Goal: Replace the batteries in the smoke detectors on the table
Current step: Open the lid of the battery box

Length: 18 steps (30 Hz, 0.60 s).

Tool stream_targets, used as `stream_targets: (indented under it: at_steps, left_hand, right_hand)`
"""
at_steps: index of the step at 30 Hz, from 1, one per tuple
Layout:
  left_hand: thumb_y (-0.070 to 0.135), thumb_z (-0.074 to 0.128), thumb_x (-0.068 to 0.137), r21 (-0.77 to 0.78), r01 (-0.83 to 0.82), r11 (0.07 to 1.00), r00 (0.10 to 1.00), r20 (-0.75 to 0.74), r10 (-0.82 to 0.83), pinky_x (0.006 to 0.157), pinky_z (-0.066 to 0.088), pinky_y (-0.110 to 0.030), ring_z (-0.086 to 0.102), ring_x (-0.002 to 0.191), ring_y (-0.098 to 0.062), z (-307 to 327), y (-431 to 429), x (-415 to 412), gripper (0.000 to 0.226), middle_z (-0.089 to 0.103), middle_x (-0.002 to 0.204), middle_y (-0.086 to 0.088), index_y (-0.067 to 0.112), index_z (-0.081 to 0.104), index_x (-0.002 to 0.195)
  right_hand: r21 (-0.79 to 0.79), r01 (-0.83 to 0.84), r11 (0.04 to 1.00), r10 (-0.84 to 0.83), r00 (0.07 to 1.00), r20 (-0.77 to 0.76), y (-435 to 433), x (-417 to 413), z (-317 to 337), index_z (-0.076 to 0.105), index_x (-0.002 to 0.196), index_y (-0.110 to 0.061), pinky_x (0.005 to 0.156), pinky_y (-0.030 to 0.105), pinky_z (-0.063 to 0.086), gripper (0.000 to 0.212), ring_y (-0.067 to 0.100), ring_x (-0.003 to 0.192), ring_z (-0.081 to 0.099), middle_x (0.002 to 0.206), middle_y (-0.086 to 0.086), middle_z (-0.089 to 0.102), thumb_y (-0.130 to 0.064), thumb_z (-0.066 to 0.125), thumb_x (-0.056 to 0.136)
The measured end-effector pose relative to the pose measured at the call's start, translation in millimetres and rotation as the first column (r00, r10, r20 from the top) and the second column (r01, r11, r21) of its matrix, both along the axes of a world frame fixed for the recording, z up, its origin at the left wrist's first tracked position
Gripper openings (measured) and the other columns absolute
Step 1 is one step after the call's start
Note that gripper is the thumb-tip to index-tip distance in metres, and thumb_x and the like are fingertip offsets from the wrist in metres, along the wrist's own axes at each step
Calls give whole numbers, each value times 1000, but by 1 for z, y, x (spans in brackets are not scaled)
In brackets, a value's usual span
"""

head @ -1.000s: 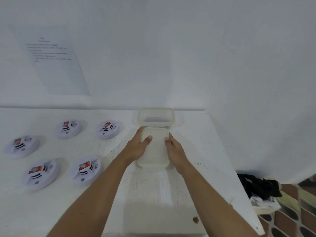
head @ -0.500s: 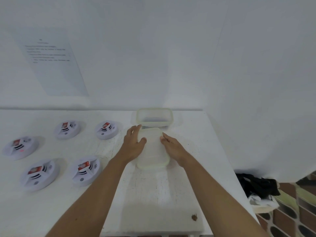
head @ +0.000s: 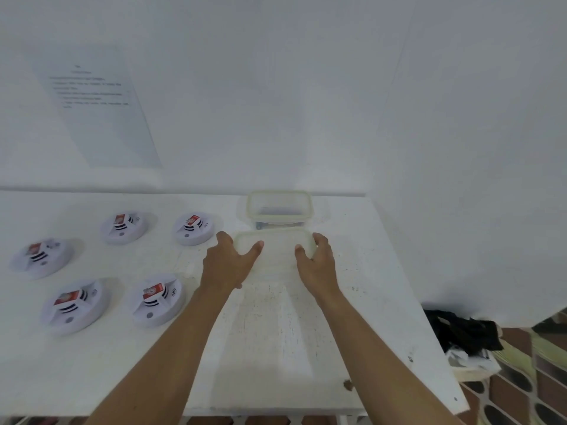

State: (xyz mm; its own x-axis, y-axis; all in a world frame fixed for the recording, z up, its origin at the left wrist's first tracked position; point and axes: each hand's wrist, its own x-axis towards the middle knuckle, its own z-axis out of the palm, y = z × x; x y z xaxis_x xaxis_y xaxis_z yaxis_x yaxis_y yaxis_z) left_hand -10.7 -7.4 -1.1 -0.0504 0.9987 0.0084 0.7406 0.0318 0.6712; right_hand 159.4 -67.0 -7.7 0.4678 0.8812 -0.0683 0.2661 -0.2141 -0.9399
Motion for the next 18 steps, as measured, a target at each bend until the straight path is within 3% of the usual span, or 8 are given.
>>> stream_targets:
  at_steps: [1, 4, 7, 10, 14, 18]
  left_hand:
    - [74, 53, 80, -7, 16, 1000, 1000, -17, -16, 55, 55, -31, 69, 57, -25, -2, 0, 1, 70, 63, 91, -6, 14, 41, 112]
    - [69, 49, 86, -38, 124, 992, 991, 64, -122, 83, 50, -37, 61, 104, -29, -10, 6, 0, 75, 59, 118, -10, 13, 37, 135]
    - [65, 50, 88, -66, 220, 973, 959, 198, -203, 96, 41, -36, 48, 123, -26, -10, 8, -3, 75, 44, 135, -8, 19, 31, 144]
    - [55, 54, 92, -32, 250, 968, 939, 251, -234, 98, 35, -31, 42, 129, -23, -9, 9, -5, 66, 38, 142, -5, 24, 32, 146]
    - [52, 59, 91, -52, 259, 964, 885, 411, -216, 96, 47, -35, 55, 116, -17, -14, 11, -8, 51, 54, 127, 7, 33, 41, 135]
    - [49, 58, 93, 5, 216, 976, 902, 381, -201, 95, 44, -30, 53, 118, -12, -15, 13, -7, 48, 56, 128, 10, 32, 46, 136]
  right_hand:
    - [-10, -13, 1000, 13, 1000, -8, 1, -1, 0, 32, 150, -20, 106, 47, 48, 58, 25, 125, 53, 144, 7, 46, -35, 54, 99]
    - [-58, -58, 997, 57, 998, -29, 5, 2, 3, 29, 151, -30, 104, 49, 49, 61, 24, 120, 54, 137, 3, 48, -40, 51, 95]
    - [-120, -83, 989, 85, 996, 11, 11, 8, 8, 32, 147, -38, 102, 48, 48, 55, 25, 114, 53, 130, 4, 47, -45, 47, 94]
    - [-136, -69, 988, 75, 996, 42, 16, 12, 8, 38, 132, -35, 97, 51, 50, 44, 26, 104, 58, 122, 7, 53, -48, 44, 91]
    - [-110, -36, 993, 41, 998, 45, 18, 10, 5, 40, 130, -31, 96, 51, 50, 32, 25, 101, 57, 120, 8, 51, -37, 43, 99]
    - [-109, -30, 994, 36, 998, 56, 19, 9, 4, 40, 130, -30, 94, 49, 51, 31, 26, 101, 57, 121, 9, 52, -36, 41, 100]
